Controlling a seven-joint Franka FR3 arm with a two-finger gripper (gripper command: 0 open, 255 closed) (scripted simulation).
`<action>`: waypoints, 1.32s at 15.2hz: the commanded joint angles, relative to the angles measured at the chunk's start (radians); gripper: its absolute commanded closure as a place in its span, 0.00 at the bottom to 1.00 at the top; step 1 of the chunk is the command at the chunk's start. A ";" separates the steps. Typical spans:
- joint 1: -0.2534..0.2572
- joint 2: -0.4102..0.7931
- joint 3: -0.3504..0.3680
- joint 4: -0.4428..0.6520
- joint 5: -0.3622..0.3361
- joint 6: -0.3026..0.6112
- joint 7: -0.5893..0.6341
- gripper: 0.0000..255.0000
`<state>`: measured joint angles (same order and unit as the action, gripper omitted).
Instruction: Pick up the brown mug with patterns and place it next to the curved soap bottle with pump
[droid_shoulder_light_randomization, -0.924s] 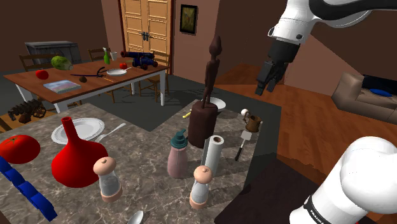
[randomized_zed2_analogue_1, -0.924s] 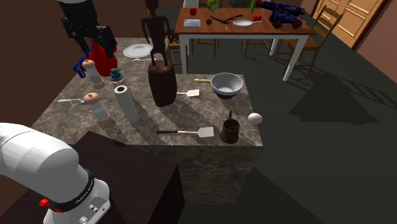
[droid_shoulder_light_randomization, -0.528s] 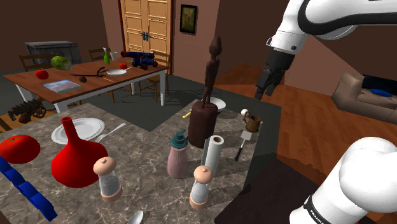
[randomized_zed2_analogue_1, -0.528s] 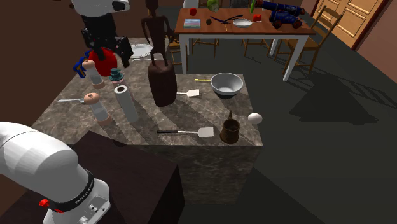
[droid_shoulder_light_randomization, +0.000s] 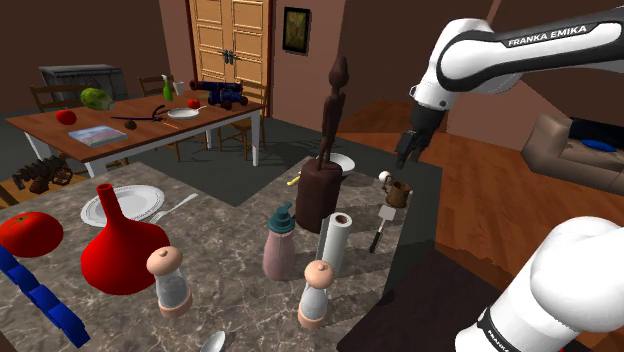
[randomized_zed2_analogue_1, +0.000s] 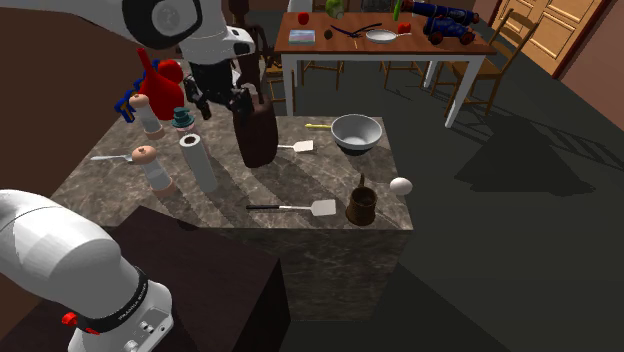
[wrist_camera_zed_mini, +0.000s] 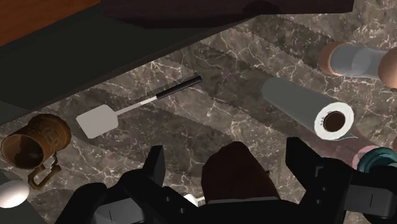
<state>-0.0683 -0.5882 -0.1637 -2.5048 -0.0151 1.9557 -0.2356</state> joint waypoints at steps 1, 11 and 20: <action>-0.013 0.052 -0.032 -0.002 -0.015 0.054 -0.038 0.00; -0.047 0.371 -0.177 0.075 -0.010 0.289 -0.224 0.00; -0.090 0.712 -0.253 0.252 0.137 0.428 -0.444 0.00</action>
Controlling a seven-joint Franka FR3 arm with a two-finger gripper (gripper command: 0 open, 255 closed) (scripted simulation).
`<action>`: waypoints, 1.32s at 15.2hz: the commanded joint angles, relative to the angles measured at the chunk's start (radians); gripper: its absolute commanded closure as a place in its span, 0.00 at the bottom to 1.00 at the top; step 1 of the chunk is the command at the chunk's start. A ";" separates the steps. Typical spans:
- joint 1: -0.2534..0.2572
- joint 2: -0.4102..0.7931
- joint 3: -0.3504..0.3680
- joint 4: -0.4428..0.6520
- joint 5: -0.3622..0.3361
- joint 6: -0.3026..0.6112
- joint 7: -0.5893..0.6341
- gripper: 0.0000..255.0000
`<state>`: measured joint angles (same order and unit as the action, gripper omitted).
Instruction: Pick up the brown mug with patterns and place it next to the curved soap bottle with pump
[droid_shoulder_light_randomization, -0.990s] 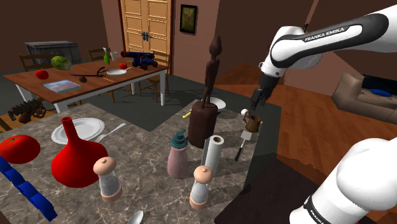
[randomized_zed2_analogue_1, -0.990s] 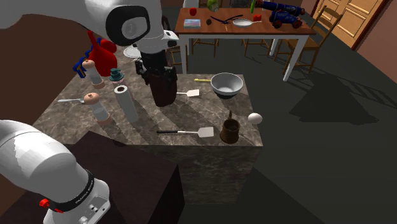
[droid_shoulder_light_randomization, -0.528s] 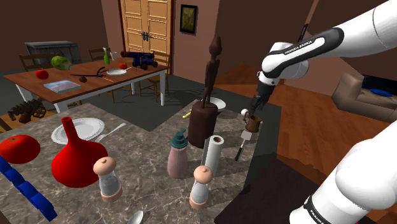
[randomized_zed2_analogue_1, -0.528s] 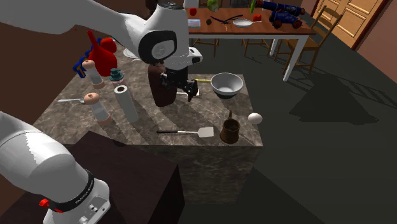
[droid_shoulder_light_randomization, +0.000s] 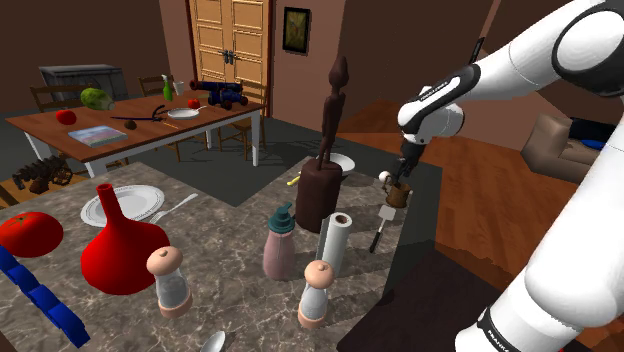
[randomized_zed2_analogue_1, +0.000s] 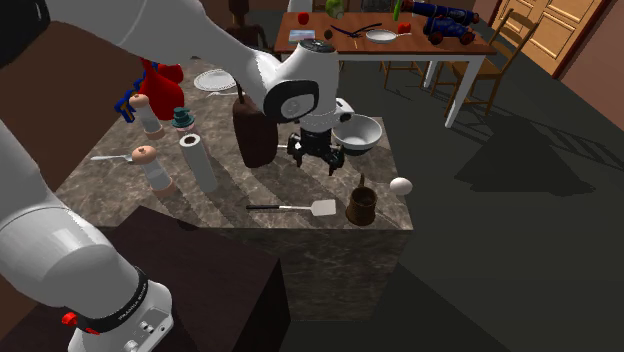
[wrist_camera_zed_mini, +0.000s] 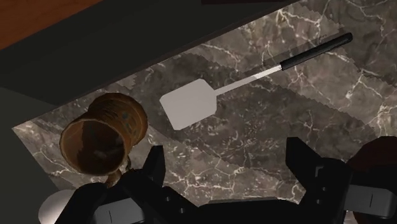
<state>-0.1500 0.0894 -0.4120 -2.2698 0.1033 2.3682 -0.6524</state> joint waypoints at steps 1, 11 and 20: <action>-0.020 0.073 -0.006 0.042 0.040 0.024 -0.052 0.00; -0.159 0.414 0.036 0.319 0.191 0.062 -0.221 0.00; -0.179 0.483 0.064 0.327 0.226 0.120 -0.244 0.00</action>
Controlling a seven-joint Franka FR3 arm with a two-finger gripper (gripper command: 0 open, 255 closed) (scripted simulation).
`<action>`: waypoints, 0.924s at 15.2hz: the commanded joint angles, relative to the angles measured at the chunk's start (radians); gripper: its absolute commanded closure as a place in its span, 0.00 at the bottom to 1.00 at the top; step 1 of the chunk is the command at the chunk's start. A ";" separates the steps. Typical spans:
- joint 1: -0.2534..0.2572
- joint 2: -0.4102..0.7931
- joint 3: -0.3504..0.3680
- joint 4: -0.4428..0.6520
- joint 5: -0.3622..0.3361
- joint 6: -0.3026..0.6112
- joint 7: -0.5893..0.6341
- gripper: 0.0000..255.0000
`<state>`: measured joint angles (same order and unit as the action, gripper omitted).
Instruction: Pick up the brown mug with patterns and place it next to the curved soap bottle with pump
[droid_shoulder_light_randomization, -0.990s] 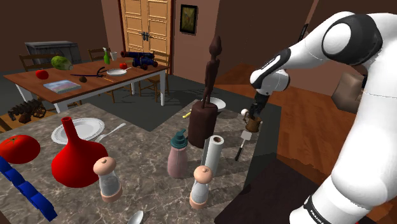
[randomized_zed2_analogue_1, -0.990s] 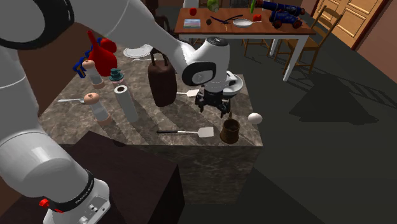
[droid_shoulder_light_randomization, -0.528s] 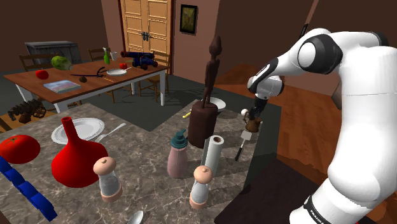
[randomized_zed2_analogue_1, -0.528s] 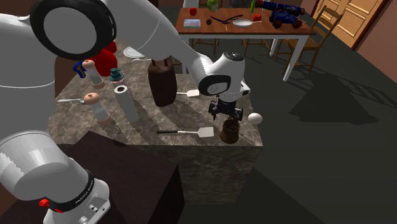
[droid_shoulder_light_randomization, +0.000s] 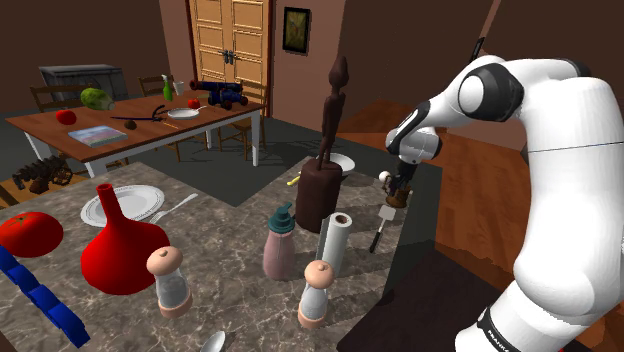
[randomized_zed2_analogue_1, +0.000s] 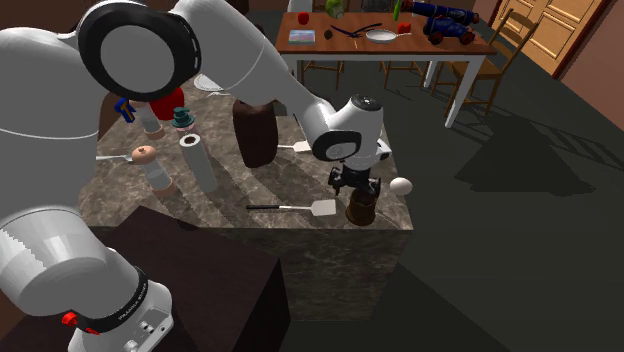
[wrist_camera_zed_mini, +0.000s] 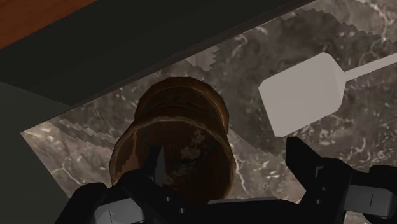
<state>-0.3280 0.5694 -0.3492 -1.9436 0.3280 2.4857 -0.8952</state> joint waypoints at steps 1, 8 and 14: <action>-0.001 0.003 0.001 0.001 0.001 0.002 -0.001 0.00; -0.001 0.003 0.001 0.001 0.001 0.002 -0.001 1.00; -0.001 0.003 0.001 0.001 0.001 0.002 -0.001 1.00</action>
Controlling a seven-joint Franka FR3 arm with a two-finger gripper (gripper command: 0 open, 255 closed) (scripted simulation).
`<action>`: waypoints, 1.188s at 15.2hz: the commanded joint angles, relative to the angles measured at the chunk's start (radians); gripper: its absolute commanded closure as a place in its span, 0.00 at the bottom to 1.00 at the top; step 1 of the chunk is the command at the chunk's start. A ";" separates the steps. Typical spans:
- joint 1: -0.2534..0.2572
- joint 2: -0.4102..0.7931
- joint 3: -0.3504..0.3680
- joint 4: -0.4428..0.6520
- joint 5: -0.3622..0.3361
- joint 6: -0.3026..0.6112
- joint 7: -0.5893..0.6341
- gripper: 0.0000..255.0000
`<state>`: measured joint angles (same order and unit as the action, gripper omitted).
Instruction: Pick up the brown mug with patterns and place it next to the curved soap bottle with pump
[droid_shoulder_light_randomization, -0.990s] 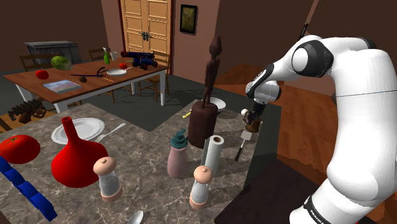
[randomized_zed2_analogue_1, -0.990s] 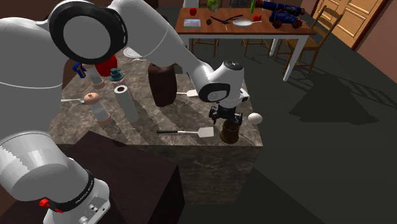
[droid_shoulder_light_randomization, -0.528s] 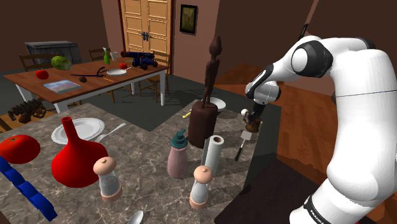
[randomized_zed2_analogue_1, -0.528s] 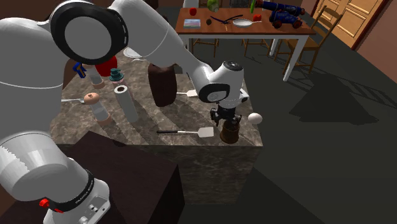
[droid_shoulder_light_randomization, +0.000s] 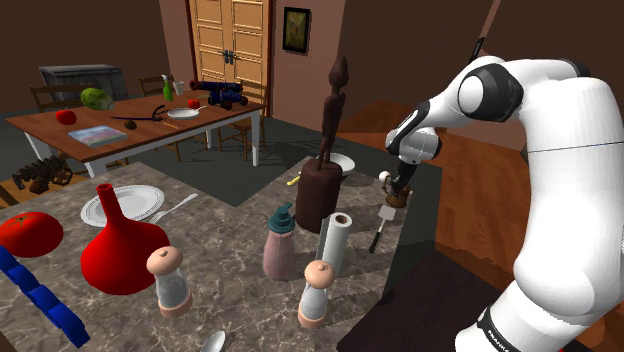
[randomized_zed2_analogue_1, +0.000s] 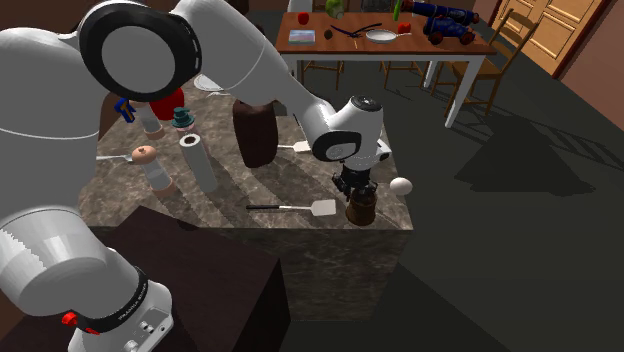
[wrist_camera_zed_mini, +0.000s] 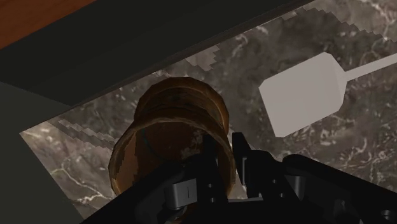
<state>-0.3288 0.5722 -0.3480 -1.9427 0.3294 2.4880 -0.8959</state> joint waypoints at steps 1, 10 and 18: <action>0.000 0.000 0.000 0.000 0.000 0.000 0.000 1.00; 0.027 -0.090 -0.036 -0.004 -0.048 -0.083 0.032 1.00; 0.046 -0.162 -0.063 0.008 -0.091 -0.162 0.061 1.00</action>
<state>-0.2862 0.4215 -0.4069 -1.9377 0.2459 2.3397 -0.8403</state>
